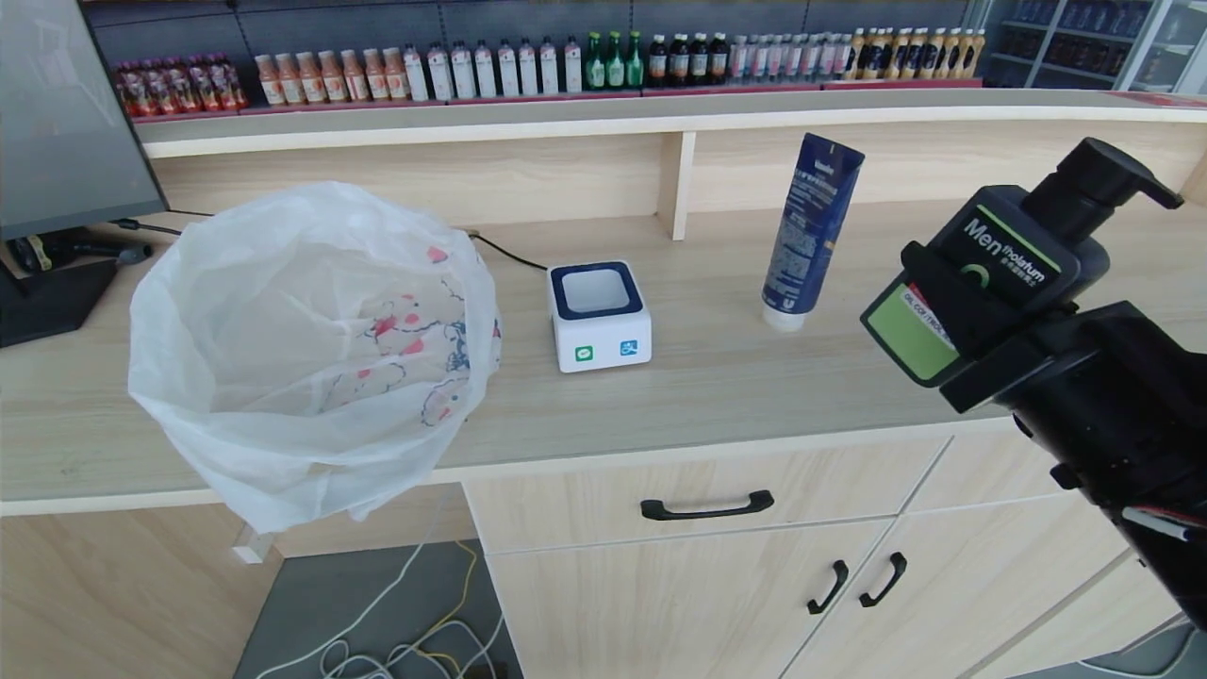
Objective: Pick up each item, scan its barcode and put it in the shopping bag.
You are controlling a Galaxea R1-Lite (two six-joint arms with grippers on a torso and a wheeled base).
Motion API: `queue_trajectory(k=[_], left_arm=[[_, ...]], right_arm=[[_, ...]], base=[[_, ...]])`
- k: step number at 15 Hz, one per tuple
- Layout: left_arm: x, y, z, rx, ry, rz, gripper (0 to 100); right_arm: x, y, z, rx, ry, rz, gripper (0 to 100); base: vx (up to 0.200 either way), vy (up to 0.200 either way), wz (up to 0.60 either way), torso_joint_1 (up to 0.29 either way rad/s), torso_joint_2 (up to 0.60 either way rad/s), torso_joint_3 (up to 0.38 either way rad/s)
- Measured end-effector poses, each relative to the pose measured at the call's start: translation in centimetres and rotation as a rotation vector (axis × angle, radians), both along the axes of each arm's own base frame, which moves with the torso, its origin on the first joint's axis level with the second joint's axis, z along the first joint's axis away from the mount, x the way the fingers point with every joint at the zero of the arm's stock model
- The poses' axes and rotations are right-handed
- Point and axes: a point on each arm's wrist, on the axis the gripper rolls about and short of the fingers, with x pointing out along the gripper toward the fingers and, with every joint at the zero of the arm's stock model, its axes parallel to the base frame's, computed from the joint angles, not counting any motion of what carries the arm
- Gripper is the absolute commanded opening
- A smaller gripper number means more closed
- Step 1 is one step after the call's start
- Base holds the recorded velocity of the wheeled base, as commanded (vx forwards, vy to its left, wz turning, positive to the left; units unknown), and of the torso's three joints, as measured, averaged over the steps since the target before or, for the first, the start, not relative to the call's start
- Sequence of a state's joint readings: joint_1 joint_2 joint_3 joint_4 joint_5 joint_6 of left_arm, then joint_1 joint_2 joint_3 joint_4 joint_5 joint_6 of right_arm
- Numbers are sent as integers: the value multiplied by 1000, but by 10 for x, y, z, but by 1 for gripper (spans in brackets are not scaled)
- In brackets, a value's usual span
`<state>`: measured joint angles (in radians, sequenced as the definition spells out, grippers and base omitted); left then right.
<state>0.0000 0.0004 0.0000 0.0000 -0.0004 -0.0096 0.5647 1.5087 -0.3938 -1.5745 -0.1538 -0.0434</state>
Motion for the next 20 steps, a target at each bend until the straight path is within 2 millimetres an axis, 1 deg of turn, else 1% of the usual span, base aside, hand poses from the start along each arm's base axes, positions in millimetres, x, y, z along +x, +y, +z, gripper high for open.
queue_trajectory(k=[9, 15, 19, 20], left_arm=[[0, 0, 0, -1, 0, 0, 100], [0, 0, 0, 5, 0, 0, 100], [0, 0, 0, 5, 0, 0, 100], [0, 0, 0, 5, 0, 0, 100]], right_arm=[[1, -1, -1, -5, 3, -3, 0], [0, -1, 0, -11, 0, -5, 0], [-2, 2, -2, -20, -2, 46, 0], [-1, 6, -2, -9, 5, 71, 0]], base=[[0, 200, 0, 7, 1, 3], [0, 0, 0, 0, 0, 0], [0, 0, 0, 0, 0, 0], [0, 0, 0, 0, 0, 0]])
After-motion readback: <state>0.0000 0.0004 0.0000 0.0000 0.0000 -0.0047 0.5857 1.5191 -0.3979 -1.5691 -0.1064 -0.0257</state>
